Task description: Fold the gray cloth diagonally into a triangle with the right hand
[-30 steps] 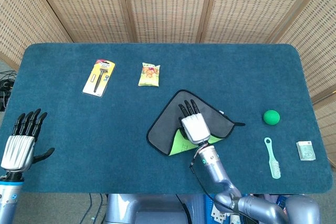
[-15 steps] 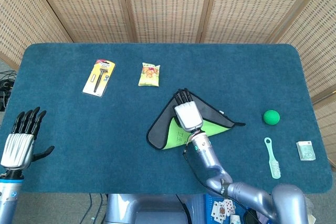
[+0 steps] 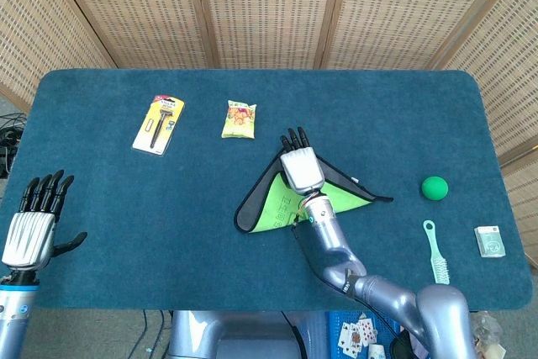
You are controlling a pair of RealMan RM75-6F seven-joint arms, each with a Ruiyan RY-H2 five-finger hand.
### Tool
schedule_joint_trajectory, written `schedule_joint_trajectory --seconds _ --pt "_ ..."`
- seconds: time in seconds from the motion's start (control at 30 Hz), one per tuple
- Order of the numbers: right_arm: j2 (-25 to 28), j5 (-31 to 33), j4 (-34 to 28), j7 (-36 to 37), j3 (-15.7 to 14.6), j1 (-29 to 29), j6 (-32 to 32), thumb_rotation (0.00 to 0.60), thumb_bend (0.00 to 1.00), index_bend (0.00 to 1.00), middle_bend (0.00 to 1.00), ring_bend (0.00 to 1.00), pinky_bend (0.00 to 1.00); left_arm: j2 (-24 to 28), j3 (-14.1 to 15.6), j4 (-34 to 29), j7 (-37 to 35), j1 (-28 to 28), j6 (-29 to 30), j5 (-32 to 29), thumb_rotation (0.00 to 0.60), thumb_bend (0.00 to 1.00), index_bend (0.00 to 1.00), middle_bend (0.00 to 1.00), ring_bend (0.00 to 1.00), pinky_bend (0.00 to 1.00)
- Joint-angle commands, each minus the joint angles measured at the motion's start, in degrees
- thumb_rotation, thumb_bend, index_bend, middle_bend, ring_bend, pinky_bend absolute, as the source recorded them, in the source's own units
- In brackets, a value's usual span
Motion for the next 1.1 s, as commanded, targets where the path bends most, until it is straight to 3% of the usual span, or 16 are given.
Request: schedule_joint_trajectory --seconds 0.03,1.1 --pt "-0.38 0.35 1.38 0.66 0.16 0.99 -0.22 0.6 0.52 0.65 0.19 0.0 0.0 0.01 -0.09 0.01 -0.01 -0.04 -0.02 -0.13 0.6 0.16 0.0 0.0 0.0 0.0" --pt "-5.14 3.06 17.94 8.23 -1.08 8.34 -4.59 0.6 0.52 0.65 0.2 0.0 0.0 -0.12 -0.2 0.23 0.61 -0.37 -0.59 -1.17 0.6 0.16 0.0 0.0 0.0 0.0"
